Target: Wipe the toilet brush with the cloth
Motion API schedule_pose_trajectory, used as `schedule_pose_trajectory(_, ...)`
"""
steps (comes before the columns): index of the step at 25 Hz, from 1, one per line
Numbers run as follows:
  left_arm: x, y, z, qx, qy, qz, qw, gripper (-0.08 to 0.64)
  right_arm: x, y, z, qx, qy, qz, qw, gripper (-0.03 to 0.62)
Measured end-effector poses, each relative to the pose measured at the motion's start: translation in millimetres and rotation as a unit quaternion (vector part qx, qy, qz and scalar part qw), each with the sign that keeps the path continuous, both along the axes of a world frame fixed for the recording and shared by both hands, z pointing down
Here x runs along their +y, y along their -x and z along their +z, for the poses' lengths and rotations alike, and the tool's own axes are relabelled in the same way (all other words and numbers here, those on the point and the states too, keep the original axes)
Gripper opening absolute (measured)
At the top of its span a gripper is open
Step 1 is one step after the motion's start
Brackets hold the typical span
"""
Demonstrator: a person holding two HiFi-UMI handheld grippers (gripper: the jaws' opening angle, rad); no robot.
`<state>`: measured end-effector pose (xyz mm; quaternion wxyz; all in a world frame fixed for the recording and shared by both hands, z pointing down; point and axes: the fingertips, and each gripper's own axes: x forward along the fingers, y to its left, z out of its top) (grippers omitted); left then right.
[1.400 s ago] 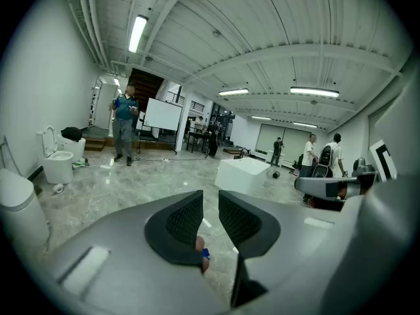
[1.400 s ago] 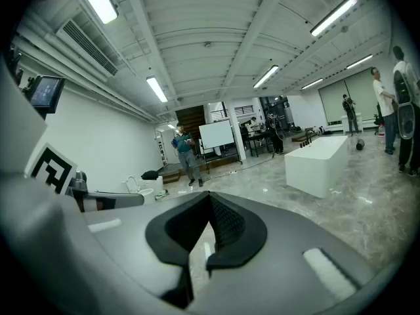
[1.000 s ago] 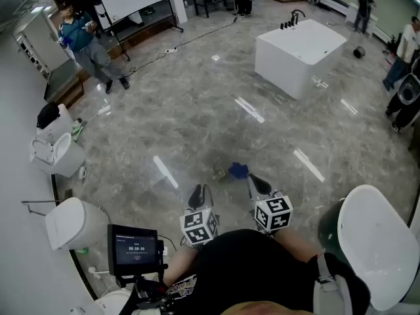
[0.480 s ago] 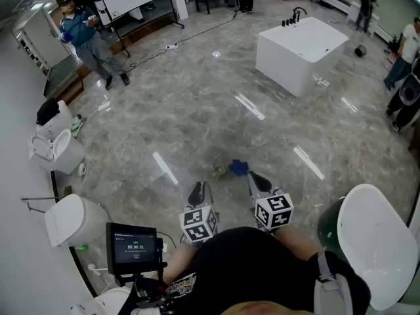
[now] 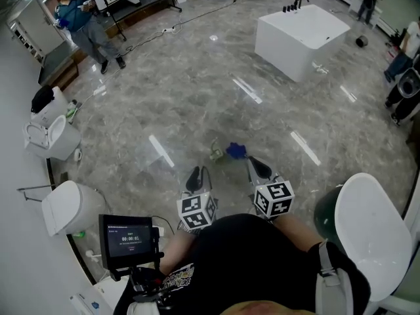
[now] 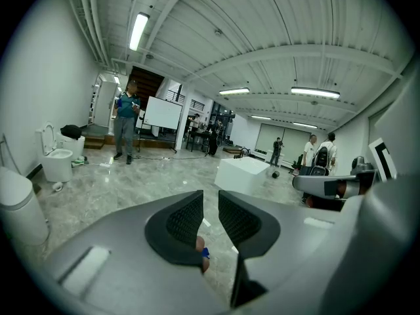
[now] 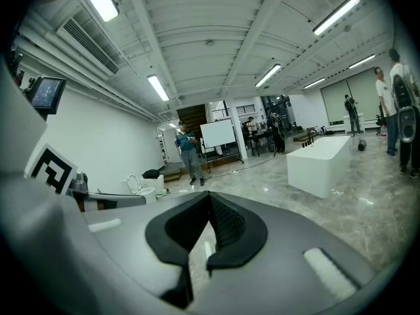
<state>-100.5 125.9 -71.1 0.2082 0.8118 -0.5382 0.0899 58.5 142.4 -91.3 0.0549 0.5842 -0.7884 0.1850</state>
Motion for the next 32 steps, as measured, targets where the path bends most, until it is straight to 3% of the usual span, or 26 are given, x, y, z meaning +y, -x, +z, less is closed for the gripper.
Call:
schedule_pose_trajectory(11, -2.5, 11.0, 13.9, 0.009, -0.001, -0.002, 1.0000, 0.074, 0.2, 2.7, 15.2, -0.011, 0.005, 0.020, 1.000, 0.003)
schedule_pose_trajectory(20, 23.3, 15.9, 36.0, 0.008, 0.032, 0.024, 0.9992, 0.074, 27.6, 15.6, 27.8, -0.018, 0.017, 0.038, 0.999, 0.003)
schedule_pose_trajectory(26, 35.3, 29.2, 54.6, 0.006, 0.032, 0.049, 0.9983, 0.074, 49.5, 34.6, 43.0, -0.018, 0.012, 0.056, 0.998, 0.003)
schedule_pose_trajectory(32, -3.8, 46.7, 65.6, 0.000, 0.057, 0.057, 0.9968, 0.074, 8.7, 50.1, 50.4, -0.020, 0.035, 0.064, 0.997, 0.003)
